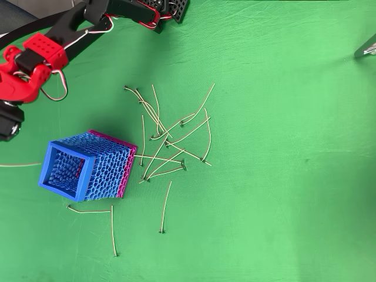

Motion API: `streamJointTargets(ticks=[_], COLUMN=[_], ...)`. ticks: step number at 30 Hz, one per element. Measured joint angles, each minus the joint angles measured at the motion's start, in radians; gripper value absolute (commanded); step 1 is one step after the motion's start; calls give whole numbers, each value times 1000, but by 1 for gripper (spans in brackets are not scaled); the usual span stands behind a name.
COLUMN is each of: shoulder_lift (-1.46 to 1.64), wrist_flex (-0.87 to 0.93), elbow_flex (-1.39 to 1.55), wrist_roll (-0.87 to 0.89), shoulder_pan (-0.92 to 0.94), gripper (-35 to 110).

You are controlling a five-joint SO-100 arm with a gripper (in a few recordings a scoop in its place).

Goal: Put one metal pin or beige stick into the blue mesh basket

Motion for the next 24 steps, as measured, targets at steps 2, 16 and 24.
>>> streamJointTargets(ticks=[2,16,24], shoulder_lift=[3,51,80], wrist_flex=[-20,-153,-298], elbow_flex=[20,273,345], wrist_roll=[-17,-89,-92], shoulder_pan=[-3,-80,-78], gripper=[1,19,22])
